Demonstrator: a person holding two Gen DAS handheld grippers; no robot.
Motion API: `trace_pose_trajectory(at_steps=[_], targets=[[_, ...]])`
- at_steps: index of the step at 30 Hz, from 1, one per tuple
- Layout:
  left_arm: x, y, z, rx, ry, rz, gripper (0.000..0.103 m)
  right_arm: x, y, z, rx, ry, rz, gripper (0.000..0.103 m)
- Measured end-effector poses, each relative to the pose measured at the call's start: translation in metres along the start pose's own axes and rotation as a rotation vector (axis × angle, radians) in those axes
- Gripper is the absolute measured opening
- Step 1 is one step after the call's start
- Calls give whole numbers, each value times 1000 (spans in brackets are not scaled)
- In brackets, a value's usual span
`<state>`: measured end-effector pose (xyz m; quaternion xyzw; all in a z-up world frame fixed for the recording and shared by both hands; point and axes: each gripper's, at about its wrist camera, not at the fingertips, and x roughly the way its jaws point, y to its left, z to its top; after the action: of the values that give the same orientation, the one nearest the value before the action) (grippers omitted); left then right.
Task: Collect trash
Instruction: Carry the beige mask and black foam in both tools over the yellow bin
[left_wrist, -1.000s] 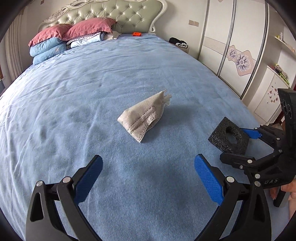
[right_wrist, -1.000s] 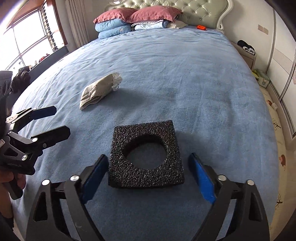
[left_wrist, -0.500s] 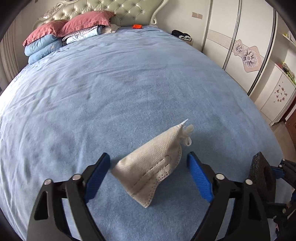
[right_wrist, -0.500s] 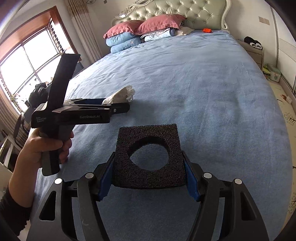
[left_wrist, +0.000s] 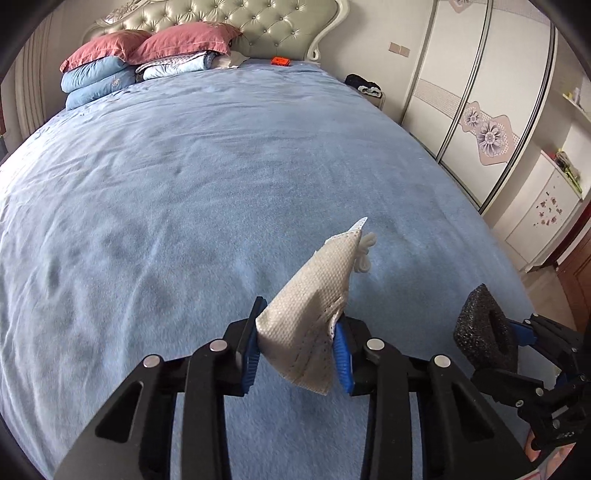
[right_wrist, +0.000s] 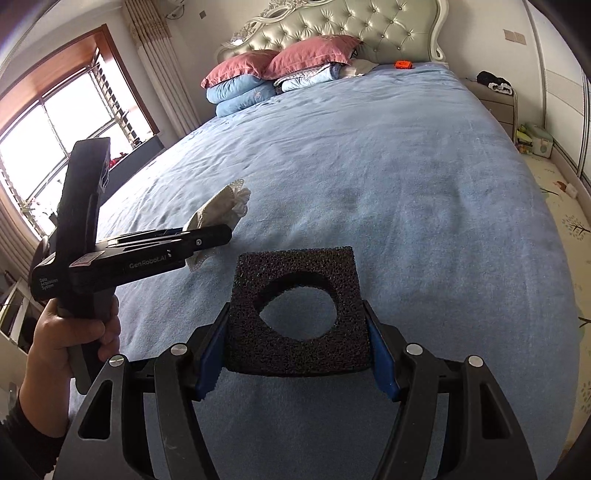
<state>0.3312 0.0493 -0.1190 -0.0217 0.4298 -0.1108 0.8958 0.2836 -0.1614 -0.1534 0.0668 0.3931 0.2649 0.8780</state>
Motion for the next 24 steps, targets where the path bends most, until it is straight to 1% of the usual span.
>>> trace_pose_trajectory(at_steps=[2, 5, 8, 11, 18, 24], targets=[[-12, -7, -12, 1, -7, -6, 34, -10, 5, -9, -5, -2, 9, 64], [-31, -20, -37, 20, -27, 25, 35, -25, 8, -24, 21, -9, 35, 64], [-52, -34, -63, 22, -37, 7, 35, -45, 11, -41, 46, -28, 48, 64], [-75, -49, -87, 31, -58, 7, 35, -71, 13, -61, 67, -59, 63, 64], [-117, -87, -143, 58, -65, -26, 36, -121, 23, -108, 85, -87, 87, 64], [-136, -122, -179, 83, -53, -84, 36, -157, 36, -143, 37, -101, 57, 64]])
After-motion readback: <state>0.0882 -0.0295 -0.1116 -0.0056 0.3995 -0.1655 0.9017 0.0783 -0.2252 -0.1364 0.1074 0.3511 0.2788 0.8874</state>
